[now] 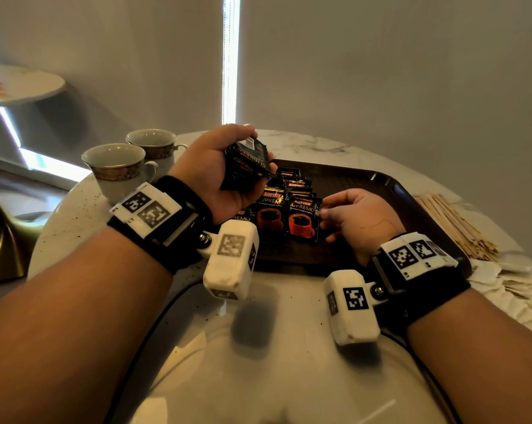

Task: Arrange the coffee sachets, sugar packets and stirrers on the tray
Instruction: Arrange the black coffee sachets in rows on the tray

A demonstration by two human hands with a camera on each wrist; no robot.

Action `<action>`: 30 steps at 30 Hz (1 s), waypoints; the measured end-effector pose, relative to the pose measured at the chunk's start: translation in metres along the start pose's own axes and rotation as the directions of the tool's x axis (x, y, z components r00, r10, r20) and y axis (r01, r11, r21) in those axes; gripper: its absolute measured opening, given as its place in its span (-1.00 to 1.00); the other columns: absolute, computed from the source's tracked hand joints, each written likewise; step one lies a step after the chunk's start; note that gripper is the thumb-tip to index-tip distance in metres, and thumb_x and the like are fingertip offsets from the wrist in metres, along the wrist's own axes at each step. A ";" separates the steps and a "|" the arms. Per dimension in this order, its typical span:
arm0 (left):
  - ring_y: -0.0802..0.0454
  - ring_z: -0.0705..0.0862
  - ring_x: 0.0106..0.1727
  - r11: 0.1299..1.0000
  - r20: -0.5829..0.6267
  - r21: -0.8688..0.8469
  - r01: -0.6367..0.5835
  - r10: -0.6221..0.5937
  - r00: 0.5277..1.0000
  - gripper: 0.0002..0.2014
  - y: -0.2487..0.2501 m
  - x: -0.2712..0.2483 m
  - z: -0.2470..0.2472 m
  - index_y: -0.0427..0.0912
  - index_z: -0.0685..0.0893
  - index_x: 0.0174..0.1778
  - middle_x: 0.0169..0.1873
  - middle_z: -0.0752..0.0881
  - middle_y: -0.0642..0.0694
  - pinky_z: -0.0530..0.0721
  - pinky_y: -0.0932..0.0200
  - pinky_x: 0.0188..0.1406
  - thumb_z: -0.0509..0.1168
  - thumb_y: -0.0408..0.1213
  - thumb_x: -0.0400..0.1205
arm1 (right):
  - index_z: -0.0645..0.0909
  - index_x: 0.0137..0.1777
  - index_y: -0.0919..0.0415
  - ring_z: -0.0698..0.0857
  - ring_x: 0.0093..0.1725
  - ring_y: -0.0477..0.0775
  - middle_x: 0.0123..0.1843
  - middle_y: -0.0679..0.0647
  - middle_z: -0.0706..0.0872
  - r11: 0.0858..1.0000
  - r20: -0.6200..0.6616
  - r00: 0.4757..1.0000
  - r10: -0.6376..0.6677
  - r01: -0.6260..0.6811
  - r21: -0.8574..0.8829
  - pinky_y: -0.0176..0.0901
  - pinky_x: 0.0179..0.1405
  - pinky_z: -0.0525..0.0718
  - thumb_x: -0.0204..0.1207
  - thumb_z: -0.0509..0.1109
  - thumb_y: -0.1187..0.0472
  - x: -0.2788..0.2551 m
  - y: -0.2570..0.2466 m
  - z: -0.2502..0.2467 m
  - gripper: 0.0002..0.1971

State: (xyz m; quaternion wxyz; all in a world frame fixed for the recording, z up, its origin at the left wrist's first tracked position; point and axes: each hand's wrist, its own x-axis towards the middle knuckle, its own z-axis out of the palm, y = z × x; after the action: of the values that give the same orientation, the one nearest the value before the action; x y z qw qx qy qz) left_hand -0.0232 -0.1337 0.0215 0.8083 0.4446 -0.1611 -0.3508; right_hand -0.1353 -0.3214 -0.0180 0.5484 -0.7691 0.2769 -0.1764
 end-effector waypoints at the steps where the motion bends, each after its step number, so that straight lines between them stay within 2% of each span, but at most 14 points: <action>1: -0.09 0.78 -0.21 1.000 -0.001 0.003 -0.001 0.001 1.000 -0.76 0.000 0.000 0.000 -0.09 0.54 0.21 -0.03 0.70 -0.24 0.68 0.19 -0.55 0.31 -0.13 0.67 | 0.63 0.22 0.33 0.74 -0.27 -0.03 0.00 0.18 0.76 1.000 -0.006 1.000 -0.002 0.002 0.012 -0.24 -0.47 0.73 0.58 0.42 0.47 0.000 0.000 0.000 -0.76; 8: -0.11 0.78 -0.18 1.000 -0.010 0.019 -0.013 0.013 1.000 -0.69 -0.001 0.000 0.000 -0.15 0.52 0.29 0.02 0.69 -0.26 0.68 0.17 -0.54 0.33 -0.16 0.66 | 0.64 0.20 0.29 0.74 -0.23 -0.01 0.06 0.22 0.78 0.998 -0.016 1.000 -0.026 0.027 0.049 -0.17 -0.36 0.71 0.61 0.38 0.46 -0.001 -0.001 0.001 -0.79; 12: -0.11 0.78 -0.17 0.999 0.010 0.035 -0.001 0.000 1.000 -0.71 -0.002 0.001 -0.001 -0.10 0.53 0.25 0.05 0.68 -0.27 0.70 0.17 -0.51 0.34 -0.12 0.67 | 0.63 0.23 0.30 0.73 -0.20 0.01 0.09 0.25 0.78 0.997 -0.038 0.998 -0.047 0.049 0.063 -0.14 -0.33 0.71 0.61 0.39 0.45 -0.002 -0.002 0.001 -0.78; 14: -0.12 0.78 -0.16 1.000 0.016 0.030 0.009 -0.009 1.000 -0.71 -0.002 0.001 -0.001 -0.09 0.53 0.24 0.07 0.66 -0.28 0.71 0.16 -0.50 0.35 -0.09 0.67 | 0.66 0.17 0.22 0.77 -0.14 0.05 0.08 0.21 0.79 0.995 -0.076 0.994 -0.079 0.083 0.050 -0.08 -0.27 0.74 0.61 0.42 0.39 -0.003 -0.001 -0.001 -0.82; 16: -0.12 0.78 -0.16 1.000 0.018 0.022 0.010 -0.010 1.000 -0.72 -0.003 0.001 -0.001 -0.09 0.53 0.24 0.08 0.66 -0.28 0.71 0.15 -0.50 0.34 -0.09 0.67 | 0.69 0.10 0.09 0.80 -0.05 0.04 0.02 0.09 0.81 0.989 -0.114 0.983 -0.143 0.145 0.010 -0.04 -0.14 0.79 0.60 0.45 0.30 -0.005 0.000 -0.002 -0.86; 18: -0.13 0.79 -0.15 1.000 0.018 0.016 0.015 -0.015 1.000 -0.74 -0.003 0.000 0.001 -0.11 0.55 0.24 0.10 0.67 -0.30 0.71 0.14 -0.49 0.31 -0.11 0.68 | 0.71 0.09 0.04 0.79 -0.05 -0.07 -0.01 -0.01 0.80 0.973 -0.123 0.966 -0.225 0.229 0.017 -0.11 -0.10 0.79 0.59 0.47 0.27 -0.008 -0.001 -0.003 -0.86; 20: -0.16 0.80 -0.14 1.000 0.020 0.004 0.024 -0.024 1.000 -0.75 -0.005 -0.001 0.002 -0.13 0.56 0.25 0.13 0.66 -0.32 0.73 0.11 -0.46 0.28 -0.17 0.69 | 0.72 0.08 0.09 0.77 -0.18 -0.24 -0.05 -0.02 0.79 0.946 -0.106 0.948 -0.299 0.309 0.100 -0.32 -0.26 0.71 0.59 0.46 0.33 -0.012 -0.005 0.000 -0.85; 22: -0.19 0.81 -0.15 0.999 0.026 -0.004 0.033 -0.032 0.999 -0.75 -0.006 -0.001 0.004 -0.14 0.57 0.28 0.15 0.66 -0.33 0.75 0.08 -0.43 0.23 -0.23 0.69 | 0.72 0.07 0.13 0.73 -0.28 -0.30 -0.09 0.01 0.78 0.913 -0.074 0.930 -0.361 0.369 0.176 -0.45 -0.37 0.63 0.59 0.43 0.42 -0.017 -0.008 0.004 -0.82; 25: -0.19 0.83 -0.10 0.997 0.044 0.056 0.054 -0.057 0.997 -0.62 -0.008 -0.002 0.007 -0.23 0.57 0.42 0.08 0.72 -0.32 0.78 0.01 -0.38 0.25 -0.24 0.69 | 0.74 0.13 0.03 0.72 -0.20 -0.18 -0.07 0.05 0.77 0.883 0.013 0.897 -0.442 0.433 0.180 -0.38 -0.22 0.66 0.58 0.43 0.44 -0.023 -0.012 0.006 -0.71; 28: -0.20 0.84 -0.02 0.984 0.103 0.143 0.105 -0.121 0.987 -0.56 -0.010 -0.004 0.007 -0.26 0.56 0.48 0.06 0.78 -0.32 0.81 -0.08 -0.21 0.26 -0.18 0.70 | 0.70 0.31 0.01 0.62 -0.24 -0.09 -0.05 0.03 0.71 0.865 0.094 0.867 -0.489 0.468 0.178 -0.39 -0.22 0.67 0.58 0.42 0.47 -0.029 -0.015 0.008 -0.58; 29: -0.23 0.83 0.03 0.980 0.136 0.157 0.122 -0.144 0.980 -0.56 -0.010 -0.005 0.008 -0.26 0.55 0.49 0.09 0.78 -0.33 0.81 -0.14 -0.12 0.25 -0.17 0.71 | 0.68 0.35 -0.03 0.60 -0.22 0.03 -0.07 -0.03 0.71 0.856 0.107 0.857 -0.504 0.480 0.190 -0.30 -0.16 0.74 0.57 0.42 0.47 -0.031 -0.016 0.009 -0.54; 30: -0.26 0.81 0.07 0.977 0.167 0.164 0.134 -0.162 0.973 -0.55 -0.010 -0.006 0.008 -0.26 0.55 0.51 0.13 0.77 -0.34 0.80 -0.19 -0.05 0.23 -0.16 0.72 | 0.66 0.36 -0.09 0.59 -0.19 0.20 -0.11 -0.07 0.73 0.848 0.113 0.848 -0.518 0.491 0.199 -0.09 -0.04 0.81 0.57 0.44 0.44 -0.032 -0.015 0.011 -0.52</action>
State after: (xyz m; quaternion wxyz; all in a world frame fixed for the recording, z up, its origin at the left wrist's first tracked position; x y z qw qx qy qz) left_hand -0.0360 -0.1383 0.0180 0.7259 0.4823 -0.2256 -0.4354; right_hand -0.1509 -0.2898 -0.0061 0.5641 -0.7791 0.0038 -0.2734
